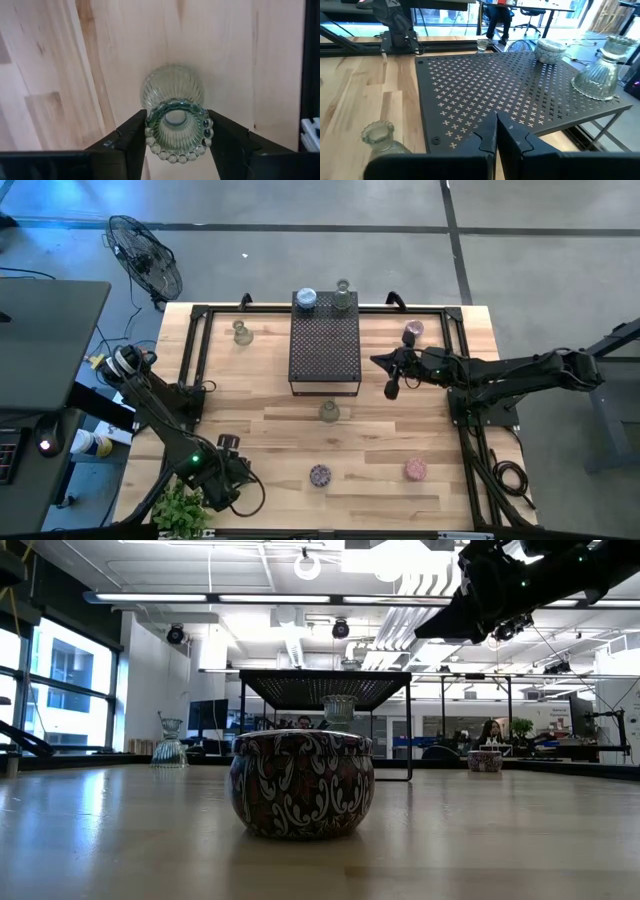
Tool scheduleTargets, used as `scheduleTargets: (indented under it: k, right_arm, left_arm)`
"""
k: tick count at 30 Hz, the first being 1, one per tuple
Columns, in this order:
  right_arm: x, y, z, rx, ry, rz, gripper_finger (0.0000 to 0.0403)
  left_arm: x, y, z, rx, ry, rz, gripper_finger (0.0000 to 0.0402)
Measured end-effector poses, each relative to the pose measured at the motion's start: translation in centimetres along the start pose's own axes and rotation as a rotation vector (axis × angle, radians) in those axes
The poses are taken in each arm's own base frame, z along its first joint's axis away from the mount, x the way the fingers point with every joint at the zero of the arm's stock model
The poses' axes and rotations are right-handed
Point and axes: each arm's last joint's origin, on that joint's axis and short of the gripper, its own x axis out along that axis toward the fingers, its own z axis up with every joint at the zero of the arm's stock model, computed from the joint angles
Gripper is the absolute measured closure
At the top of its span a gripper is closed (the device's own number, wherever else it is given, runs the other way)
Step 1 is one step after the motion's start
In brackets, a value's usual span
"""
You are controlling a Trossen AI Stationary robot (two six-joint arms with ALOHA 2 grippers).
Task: Pick & Place candle stick holders
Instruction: Put the green glass candle holder on the shelf aligned with the other green glass candle holder
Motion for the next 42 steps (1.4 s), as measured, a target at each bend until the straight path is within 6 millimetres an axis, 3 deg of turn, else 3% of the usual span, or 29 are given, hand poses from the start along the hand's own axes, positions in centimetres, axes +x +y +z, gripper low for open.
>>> scheduleTargets:
  k: [7, 15, 20, 26, 32, 42]
  right_arm:
    - [-0.5, 0.5, -0.1, 0.031, 0.025, 0.021, 0.0403]
    - [-0.7, 5.2, -0.9, 0.078, 0.035, 0.172, 0.0403]
    - [1.0, 8.3, -2.0, 0.117, -0.007, 0.273, 0.0401]
    - [3.7, 10.1, -2.7, 0.173, -0.051, 0.367, 0.0381]
    - [7.2, 11.7, -1.1, 0.176, -0.012, 0.382, 0.0322]
    - [12.3, 14.2, 0.7, 0.161, 0.091, 0.415, 0.015]
  left_arm:
    - [-2.7, 3.3, 3.4, 0.071, -0.061, 0.02, 0.0229]
    - [-4.8, 8.4, 7.2, 0.204, -0.122, 0.0, 0.0231]
    - [-5.1, 11.6, 8.6, 0.262, -0.162, 0.039, 0.0231]
    - [-5.3, 15.0, 10.2, 0.314, -0.26, 0.078, 0.0231]
    - [-5.4, 17.1, 10.7, 0.347, -0.292, 0.096, 0.0231]
    - [-5.5, 17.7, 10.9, 0.338, -0.306, 0.106, 0.0229]
